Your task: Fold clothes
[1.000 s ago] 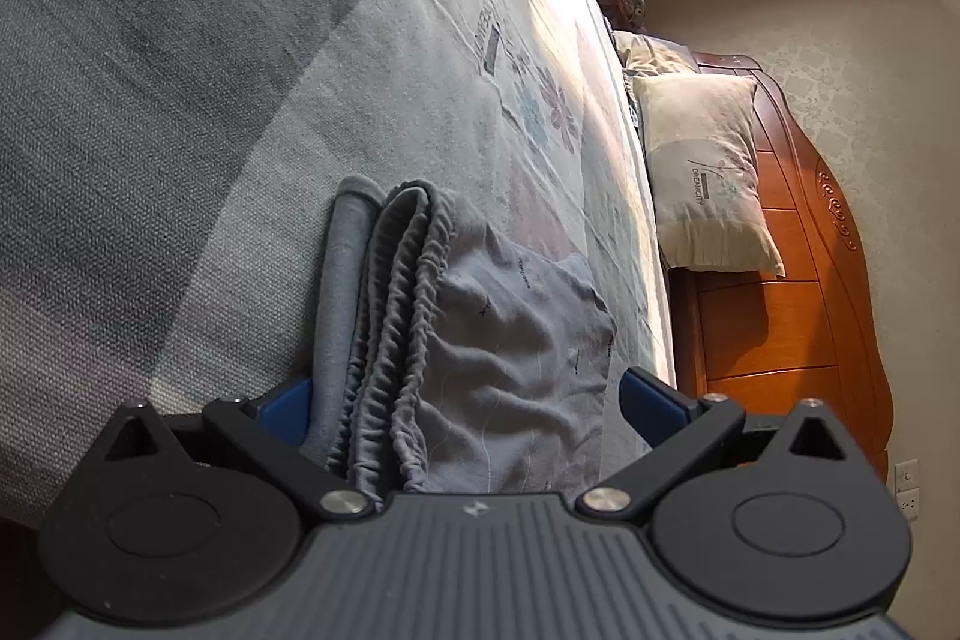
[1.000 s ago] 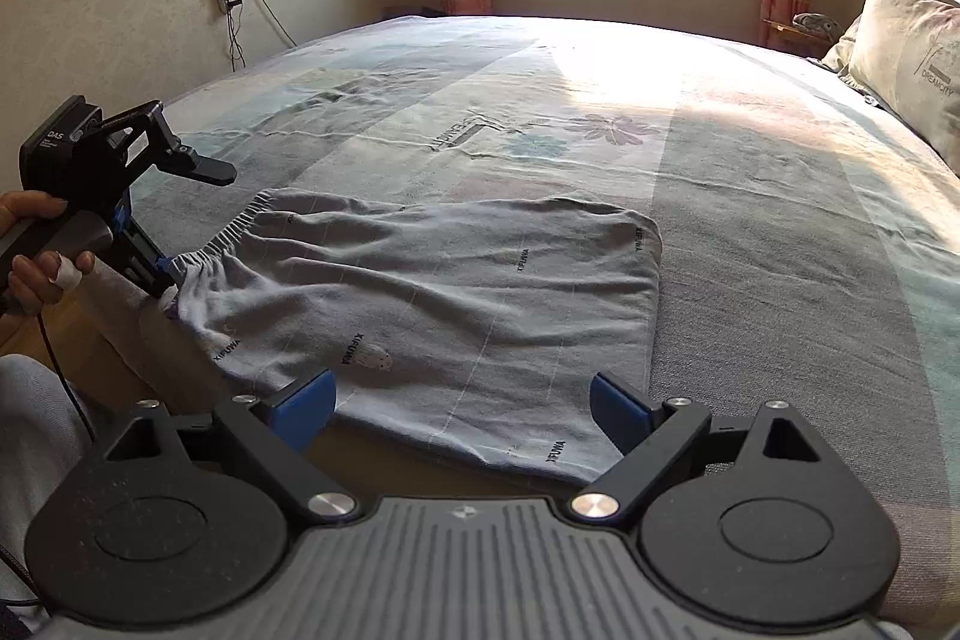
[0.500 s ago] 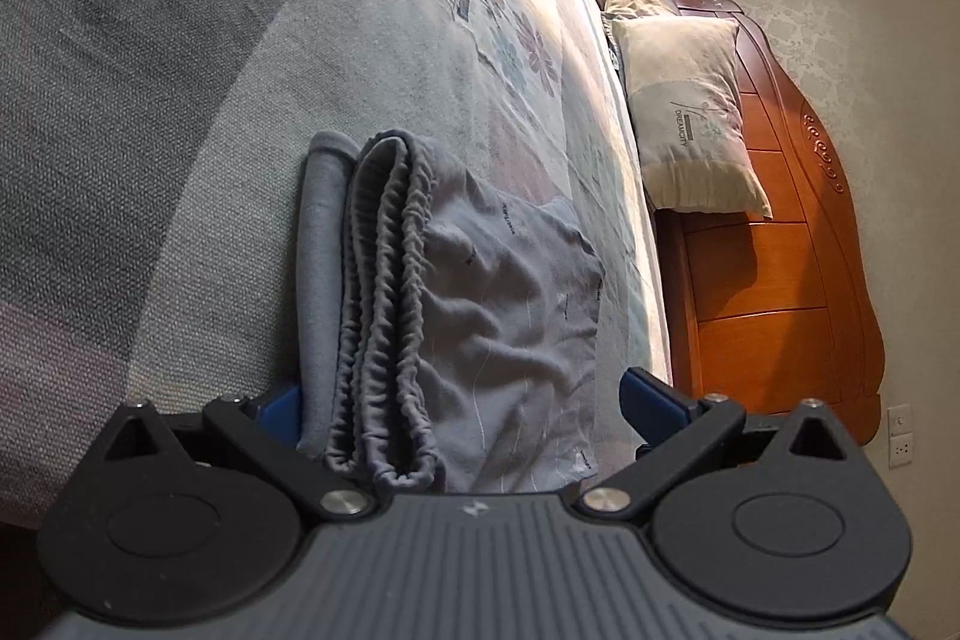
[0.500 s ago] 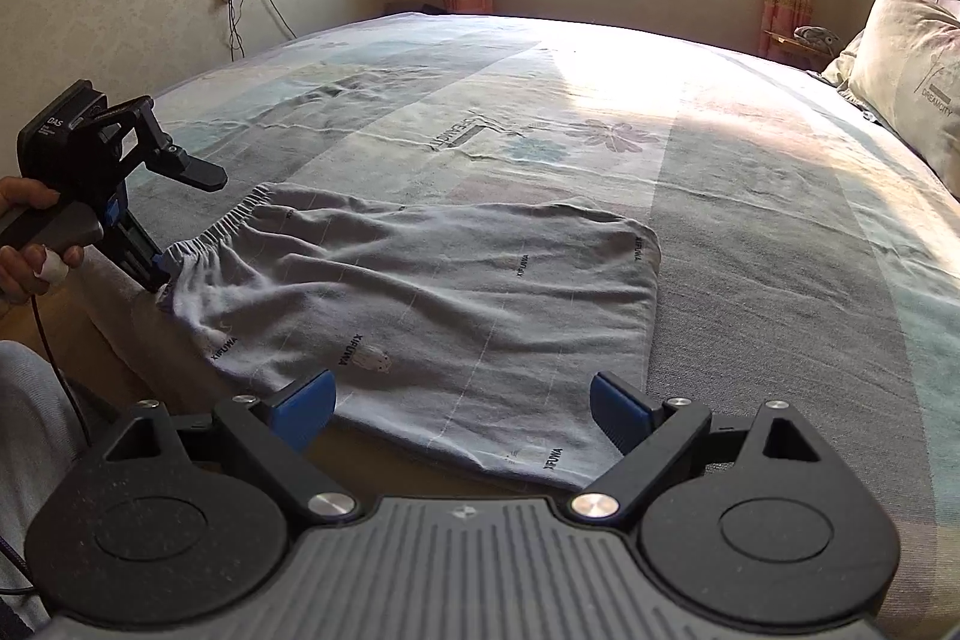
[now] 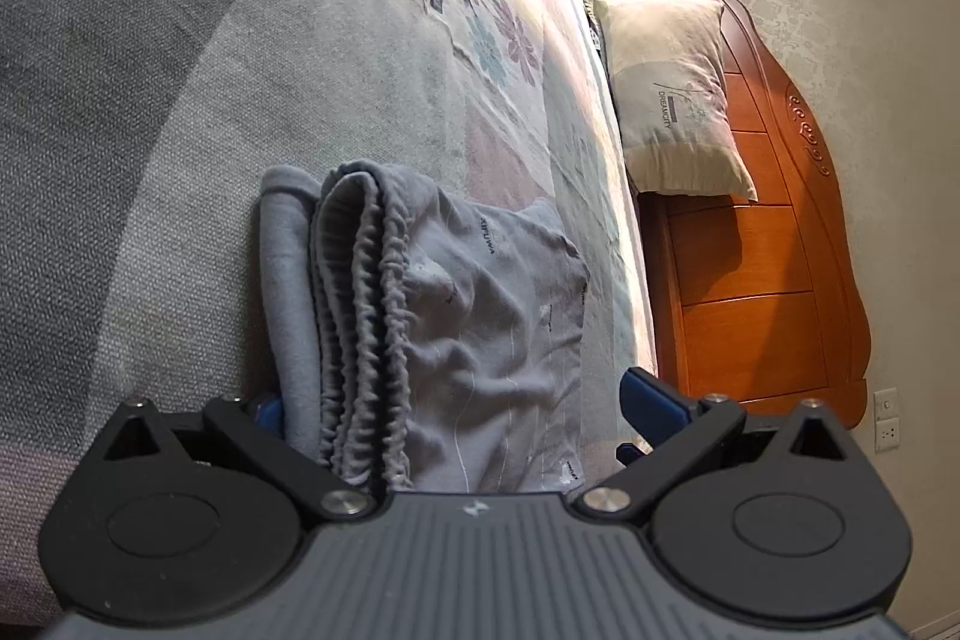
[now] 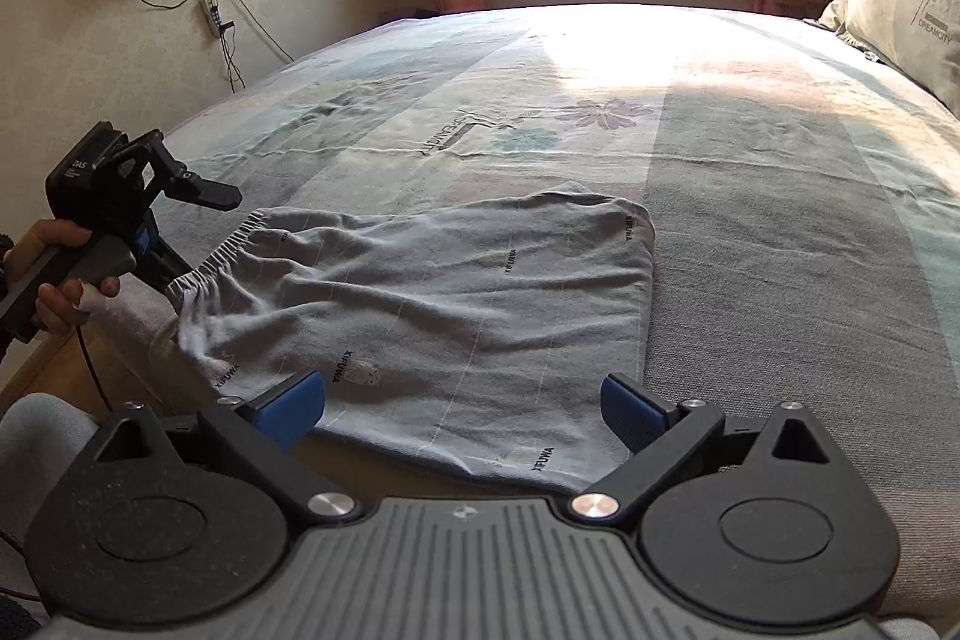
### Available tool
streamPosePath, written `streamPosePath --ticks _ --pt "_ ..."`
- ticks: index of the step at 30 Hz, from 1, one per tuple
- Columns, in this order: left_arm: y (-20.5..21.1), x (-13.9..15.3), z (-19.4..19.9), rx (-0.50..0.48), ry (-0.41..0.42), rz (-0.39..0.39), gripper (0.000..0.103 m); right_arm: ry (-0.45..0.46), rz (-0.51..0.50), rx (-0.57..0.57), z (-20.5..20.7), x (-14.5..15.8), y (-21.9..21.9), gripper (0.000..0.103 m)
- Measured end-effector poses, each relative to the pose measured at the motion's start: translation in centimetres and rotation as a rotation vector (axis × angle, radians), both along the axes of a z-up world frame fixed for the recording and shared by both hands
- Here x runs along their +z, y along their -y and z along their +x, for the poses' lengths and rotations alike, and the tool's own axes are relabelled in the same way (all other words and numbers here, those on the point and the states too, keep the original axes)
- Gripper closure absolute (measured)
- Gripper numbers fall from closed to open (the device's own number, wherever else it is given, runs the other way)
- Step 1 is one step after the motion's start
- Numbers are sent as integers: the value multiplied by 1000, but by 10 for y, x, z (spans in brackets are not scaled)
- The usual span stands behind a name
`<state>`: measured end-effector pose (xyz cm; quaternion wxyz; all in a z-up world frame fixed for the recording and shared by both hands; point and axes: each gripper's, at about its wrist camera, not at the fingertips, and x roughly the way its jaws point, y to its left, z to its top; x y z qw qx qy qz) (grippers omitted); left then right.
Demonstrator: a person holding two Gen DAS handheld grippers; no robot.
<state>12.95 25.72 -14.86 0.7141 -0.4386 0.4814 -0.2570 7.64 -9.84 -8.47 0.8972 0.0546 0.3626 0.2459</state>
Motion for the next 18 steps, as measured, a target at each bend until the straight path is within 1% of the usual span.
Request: streamPosePath --ticks 4,7,9,12,14,18 --pt "8 6 11 -32 -1 54 1 -131 172 -63 38 -15 33 0" --pt "10 6 15 -41 5 56 1 -234 306 -111 66 -28 58 0" --pt "8 5 18 -45 4 41 1 -315 413 -123 83 -41 70 0" --pt "10 5 22 -55 3 45 1 -372 538 -105 105 -53 75 0" --pt "13 7 25 -62 6 57 1 -396 573 -90 122 -57 71 0" --pt "13 7 22 -60 21 61 1 -418 573 -75 150 -59 58 0"
